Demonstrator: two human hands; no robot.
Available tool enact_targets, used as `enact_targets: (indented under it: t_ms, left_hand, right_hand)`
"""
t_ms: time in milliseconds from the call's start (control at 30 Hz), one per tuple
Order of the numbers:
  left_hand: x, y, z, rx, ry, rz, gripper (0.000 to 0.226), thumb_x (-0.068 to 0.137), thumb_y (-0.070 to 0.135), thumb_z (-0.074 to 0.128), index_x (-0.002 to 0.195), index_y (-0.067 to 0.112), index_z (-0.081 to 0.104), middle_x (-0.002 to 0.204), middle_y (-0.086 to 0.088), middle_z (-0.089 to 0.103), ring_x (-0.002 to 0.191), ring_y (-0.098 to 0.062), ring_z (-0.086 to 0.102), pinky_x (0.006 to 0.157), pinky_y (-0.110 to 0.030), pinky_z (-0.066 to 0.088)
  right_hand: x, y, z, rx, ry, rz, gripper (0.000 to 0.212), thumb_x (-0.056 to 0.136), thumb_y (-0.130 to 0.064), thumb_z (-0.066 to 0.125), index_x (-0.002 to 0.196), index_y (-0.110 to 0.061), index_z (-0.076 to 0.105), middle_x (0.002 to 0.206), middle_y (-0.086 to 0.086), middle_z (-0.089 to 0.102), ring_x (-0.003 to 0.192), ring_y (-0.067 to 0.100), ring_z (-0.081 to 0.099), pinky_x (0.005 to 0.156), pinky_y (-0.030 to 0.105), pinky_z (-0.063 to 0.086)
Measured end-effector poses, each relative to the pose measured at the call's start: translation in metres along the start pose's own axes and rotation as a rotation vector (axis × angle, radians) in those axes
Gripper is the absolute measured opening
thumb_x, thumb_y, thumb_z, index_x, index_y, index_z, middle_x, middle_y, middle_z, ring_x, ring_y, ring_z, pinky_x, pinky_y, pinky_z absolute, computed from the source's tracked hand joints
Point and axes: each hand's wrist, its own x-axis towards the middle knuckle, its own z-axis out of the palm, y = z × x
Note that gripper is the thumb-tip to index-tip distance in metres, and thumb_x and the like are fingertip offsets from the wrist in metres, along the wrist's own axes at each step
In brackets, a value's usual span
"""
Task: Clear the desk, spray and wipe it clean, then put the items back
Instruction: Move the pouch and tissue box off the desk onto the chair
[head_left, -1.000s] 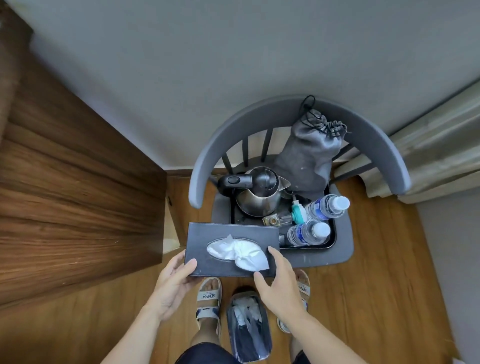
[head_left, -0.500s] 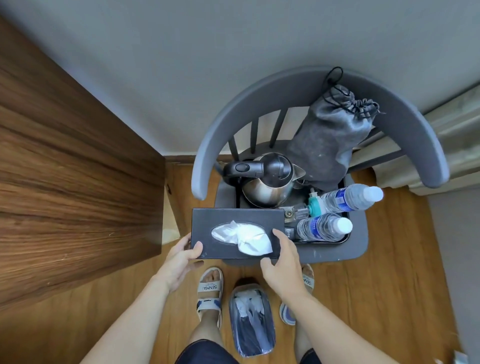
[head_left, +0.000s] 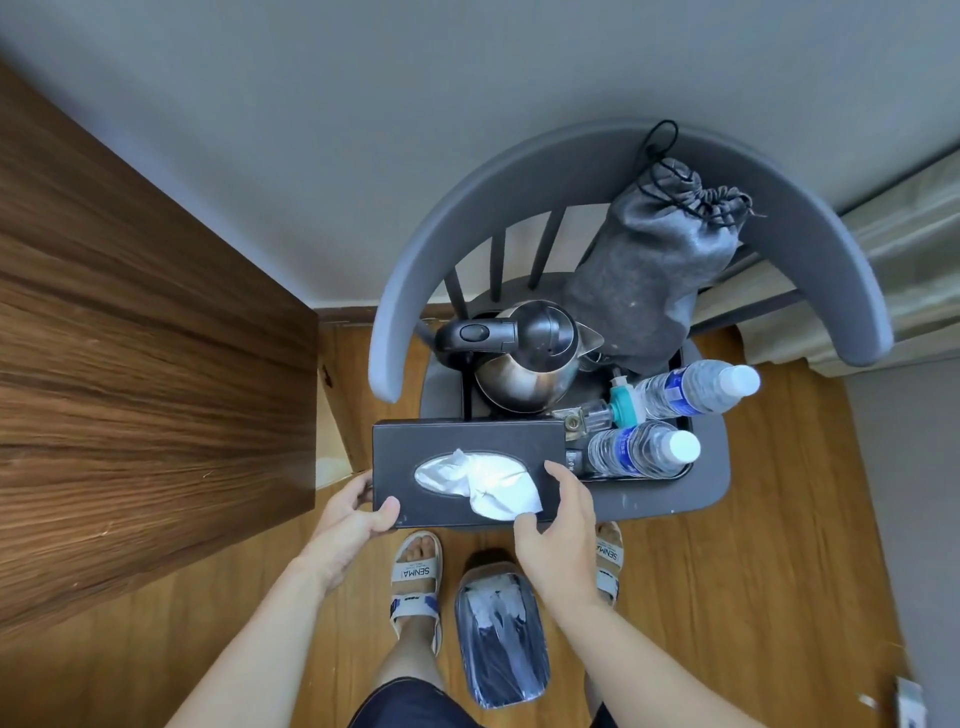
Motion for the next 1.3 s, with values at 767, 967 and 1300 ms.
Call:
enact_targets:
  t_ms: [767,967,1300]
  left_hand:
    - [0.031,0.048,0.006,0.14,-0.159,0.024,0.049,0.098,0.014,0.072,0.145,0.02,0.057,0.137,-0.006,0.066,0.125,-0.027,0.064,0.105,-0.042,0.056]
    - [0.038,0.063,0.029,0.168,-0.097,0.146,0.059,0.097,0.026,0.075,0.151,0.021,0.05,0.144,0.003,0.058,0.133,-0.018,0.055,0.104,-0.034,0.053]
    - [0.019,0.035,0.041,-0.066,0.0,0.18,0.087,0.067,0.055,0.091,0.143,0.041,0.051,0.151,0.008,0.055,0.141,-0.016,0.051,0.12,-0.049,0.043]
  right_hand:
    - [-0.043,0.02,0.014,0.225,0.138,0.13,0.064,0.083,-0.003,0.065,0.118,-0.052,0.044,0.125,-0.024,0.038,0.108,0.021,0.063,0.09,0.035,0.057]
    - [-0.02,0.022,0.011,0.315,0.217,0.232,0.055,0.086,0.003,0.066,0.133,-0.022,0.051,0.134,0.001,0.047,0.104,-0.008,0.054,0.076,0.008,0.046]
    - [-0.018,0.026,0.022,0.322,0.234,0.286,0.048,0.087,0.005,0.066,0.125,-0.02,0.049,0.131,0.005,0.049,0.105,0.004,0.052,0.077,0.007,0.04]
